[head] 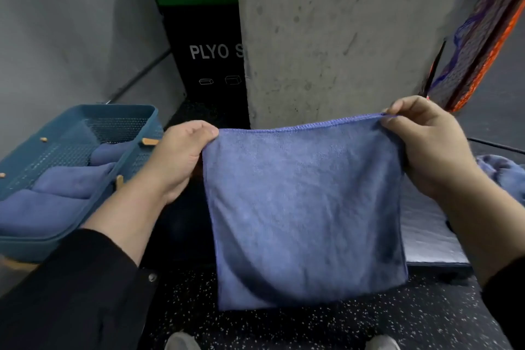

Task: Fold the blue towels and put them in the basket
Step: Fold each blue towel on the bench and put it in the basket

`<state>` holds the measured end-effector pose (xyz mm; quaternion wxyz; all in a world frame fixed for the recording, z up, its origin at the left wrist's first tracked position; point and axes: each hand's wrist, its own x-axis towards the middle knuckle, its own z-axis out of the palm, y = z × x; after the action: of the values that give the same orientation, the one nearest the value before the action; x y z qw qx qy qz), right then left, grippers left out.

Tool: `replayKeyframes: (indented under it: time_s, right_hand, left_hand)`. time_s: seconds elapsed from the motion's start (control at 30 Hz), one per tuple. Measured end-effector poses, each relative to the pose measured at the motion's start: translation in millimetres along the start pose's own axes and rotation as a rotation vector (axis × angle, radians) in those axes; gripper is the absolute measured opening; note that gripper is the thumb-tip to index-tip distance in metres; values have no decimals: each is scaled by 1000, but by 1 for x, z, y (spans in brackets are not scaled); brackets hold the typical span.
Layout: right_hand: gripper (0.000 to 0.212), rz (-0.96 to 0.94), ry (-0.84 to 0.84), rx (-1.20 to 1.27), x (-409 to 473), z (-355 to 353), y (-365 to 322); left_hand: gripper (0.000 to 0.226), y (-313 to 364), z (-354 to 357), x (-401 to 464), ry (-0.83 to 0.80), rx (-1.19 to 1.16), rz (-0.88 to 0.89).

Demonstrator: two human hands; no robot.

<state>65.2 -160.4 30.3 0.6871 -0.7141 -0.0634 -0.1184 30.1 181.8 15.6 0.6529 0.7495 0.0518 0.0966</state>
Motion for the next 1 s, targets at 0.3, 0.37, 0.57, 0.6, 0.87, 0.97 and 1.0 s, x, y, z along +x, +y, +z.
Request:
replayKeyframes:
  time_s: [0.3,0.37,0.57,0.6,0.87,0.97,1.0]
  right_hand:
    - [36,138,-27,-872,65,18,121]
    - [42,131,-75,-945,62,25,128]
    - [27,6,-416,-1005,13,45,136]
    - [34,45,-500,-1056,0,47,141]
    - [90,12,-750,-1317,-37,41,183]
    - [77,-44,-746,-1253,-34,36,184]
    - [72,-91,-751,-1225,-37,34,181]
  left_hand:
    - [35,-93,25,89,84,649,-40]
    - [37,-109,32,82,63,790,58]
    - [59,-159,58,26,-496,1132,304]
    - [68,-165,59,18,-553,1222,288]
    - [68,-174,55,11,-546,1343,155]
    - [67,-170,58,12,-543,1379,130]
    - [67,-168,58,12,-532,1389,132]
